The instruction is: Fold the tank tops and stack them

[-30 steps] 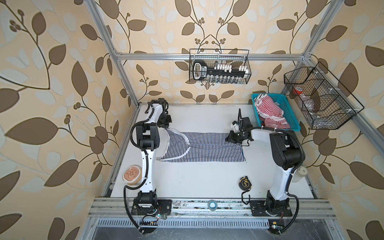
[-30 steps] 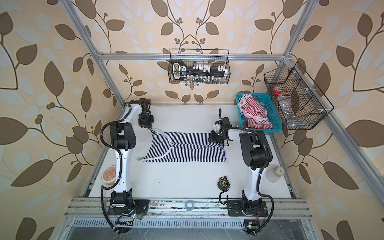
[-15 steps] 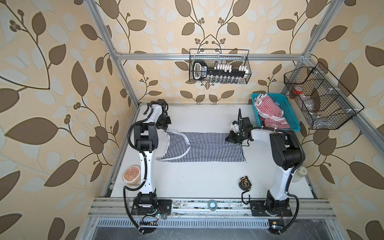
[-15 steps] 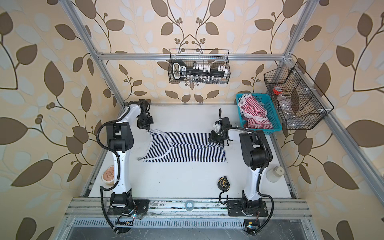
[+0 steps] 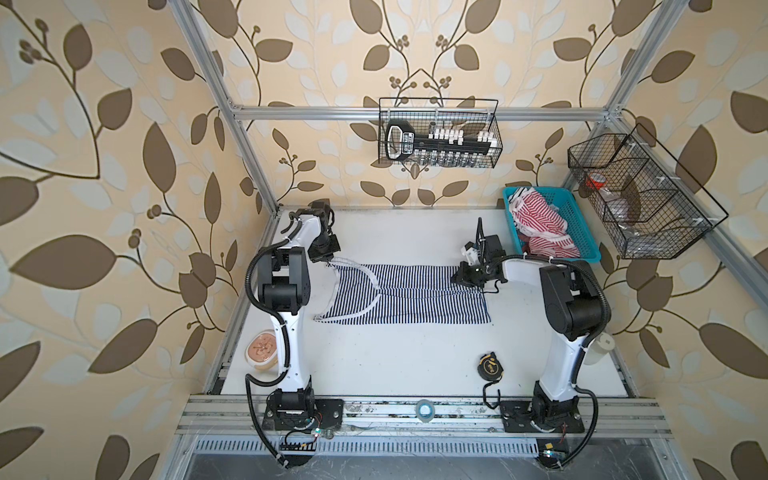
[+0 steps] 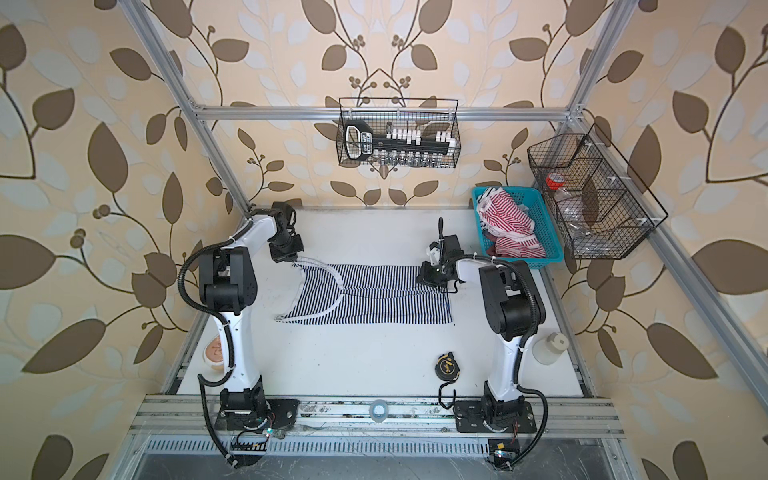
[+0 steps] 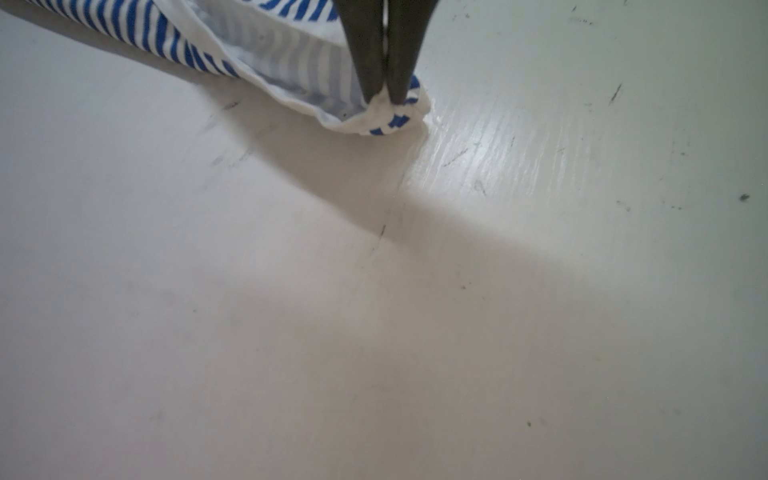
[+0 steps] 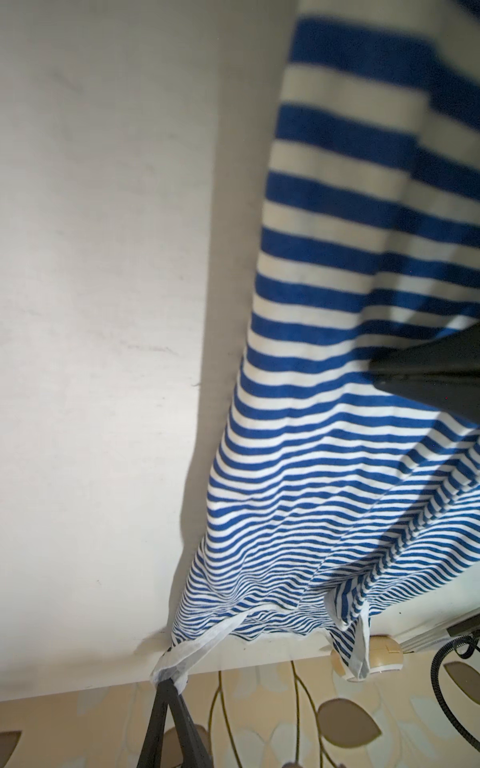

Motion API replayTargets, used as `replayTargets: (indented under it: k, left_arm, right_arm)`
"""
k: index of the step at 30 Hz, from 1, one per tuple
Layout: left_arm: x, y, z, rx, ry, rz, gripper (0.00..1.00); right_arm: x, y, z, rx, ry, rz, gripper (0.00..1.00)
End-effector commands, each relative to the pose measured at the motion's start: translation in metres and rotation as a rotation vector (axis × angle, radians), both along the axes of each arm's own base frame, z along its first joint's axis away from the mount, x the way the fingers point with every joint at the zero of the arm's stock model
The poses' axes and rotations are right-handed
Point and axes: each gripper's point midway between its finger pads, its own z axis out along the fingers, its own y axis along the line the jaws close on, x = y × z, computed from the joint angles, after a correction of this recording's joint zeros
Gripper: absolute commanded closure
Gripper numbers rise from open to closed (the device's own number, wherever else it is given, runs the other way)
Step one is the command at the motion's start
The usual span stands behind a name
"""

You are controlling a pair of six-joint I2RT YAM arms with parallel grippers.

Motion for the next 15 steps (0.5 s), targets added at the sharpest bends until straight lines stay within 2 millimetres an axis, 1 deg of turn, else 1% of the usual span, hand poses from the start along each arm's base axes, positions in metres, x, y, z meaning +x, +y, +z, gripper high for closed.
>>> replayTargets:
  k: [1,4,7,11,15]
  left_arm:
    - [0.002,0.011,0.031,0.037,-0.102,0.057,1.0]
    - [-0.006,0.013,0.025,0.046,-0.102,0.078,1.0]
    - [-0.012,0.016,0.02,0.058,-0.096,0.094,0.98]
    - [-0.017,0.018,0.015,0.07,-0.088,0.107,0.91]
    - [-0.02,0.02,0.012,0.078,-0.08,0.12,0.81]
  right_arm:
    - [-0.054,-0.017,-0.051,-0.108,0.214,0.006,0.99]
    - [-0.054,-0.017,-0.052,-0.108,0.216,0.007,0.99]
    - [-0.054,-0.017,-0.052,-0.109,0.217,0.008,0.99]
    - [-0.055,-0.017,-0.051,-0.109,0.218,0.011,0.99]
    - [-0.058,-0.019,-0.052,-0.116,0.225,0.011,0.99]
